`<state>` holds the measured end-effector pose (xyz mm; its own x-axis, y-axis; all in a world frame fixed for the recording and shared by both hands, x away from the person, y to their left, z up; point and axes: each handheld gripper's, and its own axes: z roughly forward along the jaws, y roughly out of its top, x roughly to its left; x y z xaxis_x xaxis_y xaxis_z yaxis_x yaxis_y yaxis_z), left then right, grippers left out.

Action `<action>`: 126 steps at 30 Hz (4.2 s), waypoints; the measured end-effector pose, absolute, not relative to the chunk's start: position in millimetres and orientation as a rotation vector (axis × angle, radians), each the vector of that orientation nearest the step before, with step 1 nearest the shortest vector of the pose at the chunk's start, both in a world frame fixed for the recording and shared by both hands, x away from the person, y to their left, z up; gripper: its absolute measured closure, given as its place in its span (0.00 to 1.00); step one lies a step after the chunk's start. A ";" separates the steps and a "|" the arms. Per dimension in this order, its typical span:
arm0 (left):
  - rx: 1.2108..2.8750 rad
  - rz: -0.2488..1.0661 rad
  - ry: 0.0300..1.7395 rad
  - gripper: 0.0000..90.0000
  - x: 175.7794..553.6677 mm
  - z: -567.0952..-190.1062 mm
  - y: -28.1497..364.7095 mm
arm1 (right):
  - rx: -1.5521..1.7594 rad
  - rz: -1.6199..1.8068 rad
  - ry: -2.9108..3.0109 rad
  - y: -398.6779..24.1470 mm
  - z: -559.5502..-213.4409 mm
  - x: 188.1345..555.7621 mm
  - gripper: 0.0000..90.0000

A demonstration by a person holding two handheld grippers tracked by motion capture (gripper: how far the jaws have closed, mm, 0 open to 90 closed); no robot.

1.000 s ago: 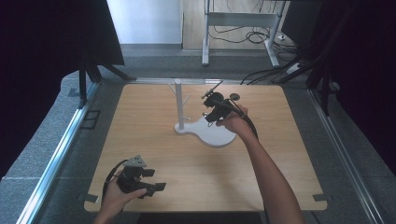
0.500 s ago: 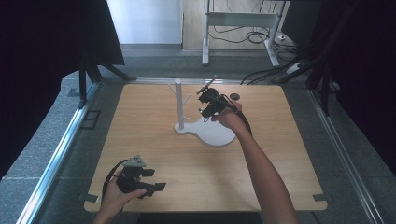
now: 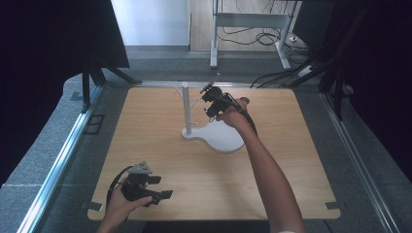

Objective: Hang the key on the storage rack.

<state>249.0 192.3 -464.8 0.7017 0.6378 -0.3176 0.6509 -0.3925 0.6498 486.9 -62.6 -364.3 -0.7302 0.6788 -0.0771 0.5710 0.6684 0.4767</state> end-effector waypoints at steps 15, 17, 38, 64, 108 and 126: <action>2.117 -0.023 0.977 0.26 248.5 -463.8 191.8 | 0.988 0.647 2.622 -49.7 -356.8 496.9 0.94; 2.117 -0.023 0.978 0.26 248.5 -464.1 191.7 | 0.992 0.642 2.620 -48.5 -355.8 498.8 0.94; 2.108 -0.027 0.977 0.26 247.7 -462.1 193.5 | 1.014 0.627 2.588 -44.7 -349.1 515.1 0.94; 2.119 -0.029 0.966 0.26 248.2 -463.6 190.4 | 0.973 0.639 2.591 -26.6 -352.4 512.0 0.93; 2.151 -0.022 0.981 0.26 248.8 -468.6 181.4 | 0.944 1.035 2.561 -137.3 -380.1 397.9 0.55; 2.181 -0.021 0.999 0.26 251.0 -473.9 177.7 | 0.969 1.065 2.520 -193.5 -446.5 331.7 0.53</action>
